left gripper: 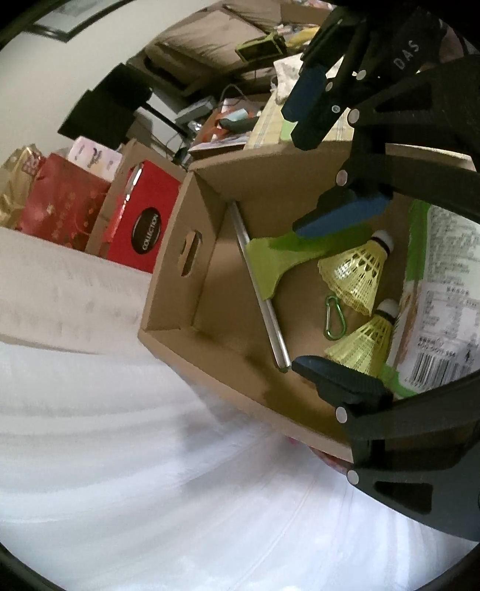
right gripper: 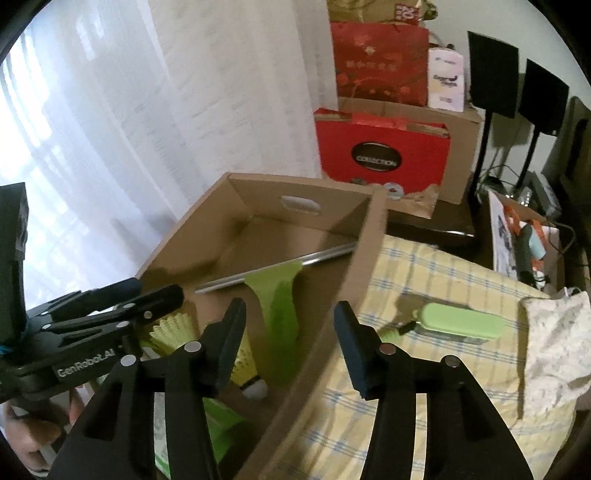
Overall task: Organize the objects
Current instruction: 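Open both grippers to drop the carabiner and paddle into the box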
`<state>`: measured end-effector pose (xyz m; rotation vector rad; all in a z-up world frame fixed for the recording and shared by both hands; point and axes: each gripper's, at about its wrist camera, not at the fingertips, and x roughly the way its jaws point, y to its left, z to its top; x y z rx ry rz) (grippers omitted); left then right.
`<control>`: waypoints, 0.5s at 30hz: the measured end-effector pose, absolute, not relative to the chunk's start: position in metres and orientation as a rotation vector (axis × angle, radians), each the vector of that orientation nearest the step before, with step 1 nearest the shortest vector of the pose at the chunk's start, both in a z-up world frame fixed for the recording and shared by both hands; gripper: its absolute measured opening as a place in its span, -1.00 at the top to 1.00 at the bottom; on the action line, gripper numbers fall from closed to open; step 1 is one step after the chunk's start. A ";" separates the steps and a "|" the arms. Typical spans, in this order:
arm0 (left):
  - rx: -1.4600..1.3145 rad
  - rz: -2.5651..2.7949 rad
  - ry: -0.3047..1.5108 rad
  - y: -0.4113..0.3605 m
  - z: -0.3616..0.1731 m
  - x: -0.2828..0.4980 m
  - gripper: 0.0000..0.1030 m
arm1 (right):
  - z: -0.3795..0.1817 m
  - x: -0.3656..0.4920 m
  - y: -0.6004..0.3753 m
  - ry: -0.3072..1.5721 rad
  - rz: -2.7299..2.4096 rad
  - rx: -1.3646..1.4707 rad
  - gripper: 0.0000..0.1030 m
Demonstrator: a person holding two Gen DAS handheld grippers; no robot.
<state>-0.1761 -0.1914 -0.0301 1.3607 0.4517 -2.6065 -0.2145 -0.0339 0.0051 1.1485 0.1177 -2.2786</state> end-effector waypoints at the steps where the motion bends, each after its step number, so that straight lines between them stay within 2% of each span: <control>1: 1.355 -2.611 0.445 -0.189 -0.028 -0.174 -0.29 | 0.007 -0.214 -0.029 0.121 -2.290 1.147 -0.05; 7: 1.372 -2.633 0.423 -0.172 -0.022 -0.174 -0.32 | 0.009 -0.212 -0.002 0.112 -2.345 1.152 -0.25; 8: 1.376 -2.636 0.421 -0.169 -0.022 -0.174 -0.36 | 0.010 -0.212 0.004 0.108 -2.359 1.153 -0.31; 9: 1.378 -2.638 0.419 -0.165 -0.021 -0.174 -0.60 | 0.010 -0.211 0.008 0.105 -2.367 1.153 -0.34; 11: 1.350 -2.655 0.427 -0.160 -0.018 -0.171 -0.87 | 0.011 -0.211 0.019 0.096 -2.386 1.157 -0.48; 15: 1.315 -2.673 0.442 -0.151 -0.011 -0.168 -0.87 | 0.013 -0.210 0.037 0.087 -2.420 1.163 -0.55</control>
